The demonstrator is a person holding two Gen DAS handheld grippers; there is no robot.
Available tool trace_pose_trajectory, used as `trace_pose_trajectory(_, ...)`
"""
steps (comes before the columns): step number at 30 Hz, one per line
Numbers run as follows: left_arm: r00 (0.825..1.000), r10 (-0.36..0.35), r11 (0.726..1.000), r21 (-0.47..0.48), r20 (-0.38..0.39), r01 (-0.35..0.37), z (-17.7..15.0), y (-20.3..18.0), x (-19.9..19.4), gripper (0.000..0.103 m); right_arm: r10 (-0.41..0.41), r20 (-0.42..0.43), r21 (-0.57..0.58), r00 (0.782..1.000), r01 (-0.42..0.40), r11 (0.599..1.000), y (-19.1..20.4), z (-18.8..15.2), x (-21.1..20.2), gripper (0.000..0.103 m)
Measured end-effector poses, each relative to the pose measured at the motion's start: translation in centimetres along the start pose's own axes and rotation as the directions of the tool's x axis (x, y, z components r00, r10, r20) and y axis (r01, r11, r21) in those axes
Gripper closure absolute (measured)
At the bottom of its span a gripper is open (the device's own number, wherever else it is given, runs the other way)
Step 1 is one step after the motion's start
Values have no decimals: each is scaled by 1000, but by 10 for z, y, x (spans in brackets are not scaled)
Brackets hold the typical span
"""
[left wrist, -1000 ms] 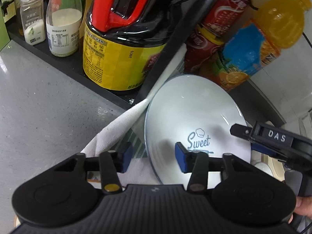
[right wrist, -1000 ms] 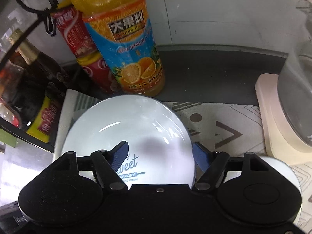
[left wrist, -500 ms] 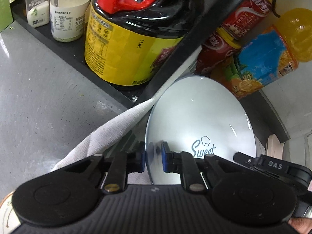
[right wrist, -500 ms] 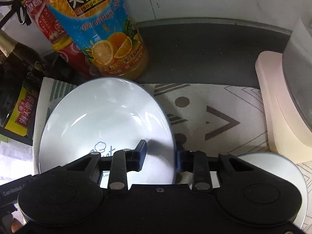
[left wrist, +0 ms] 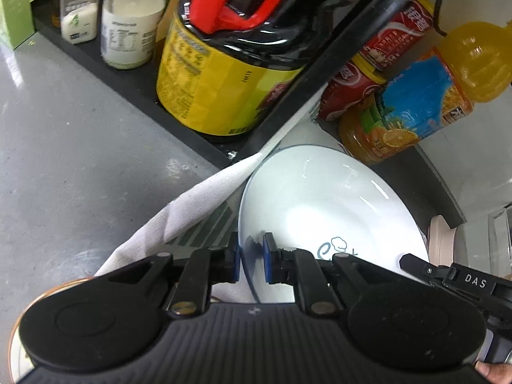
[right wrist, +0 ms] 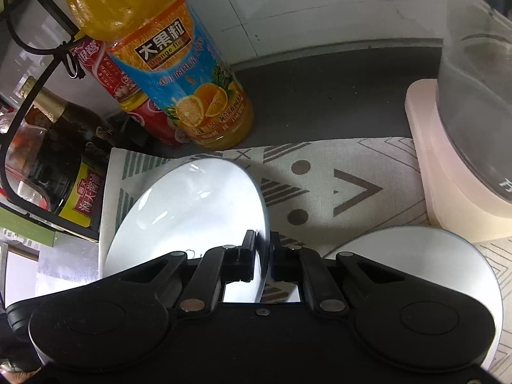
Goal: Organize plates and bowls
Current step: 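Lift the 'Sweet' plate upright toward the shelf of bottles, then lower the 'Sweet' plate with both grippers onto the brown-rimmed plate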
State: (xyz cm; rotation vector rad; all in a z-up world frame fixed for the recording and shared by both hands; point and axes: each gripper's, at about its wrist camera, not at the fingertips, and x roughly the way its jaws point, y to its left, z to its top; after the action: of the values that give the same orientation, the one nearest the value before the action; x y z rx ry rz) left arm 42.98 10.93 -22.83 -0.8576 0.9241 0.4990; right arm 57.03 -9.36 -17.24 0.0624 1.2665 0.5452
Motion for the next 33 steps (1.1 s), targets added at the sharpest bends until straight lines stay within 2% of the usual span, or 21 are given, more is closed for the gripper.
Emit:
trace_pose_trajectory(18,998,-51,998,32,31,50,-11,18,-59,93,43,39,29,998,-44,999,12,-22,-35,97)
trace_pose_trajectory(33,997,-69,995,79,25,67,-35,43,-101,93,43,79,47,996,-47,998,29,-66,-70,97)
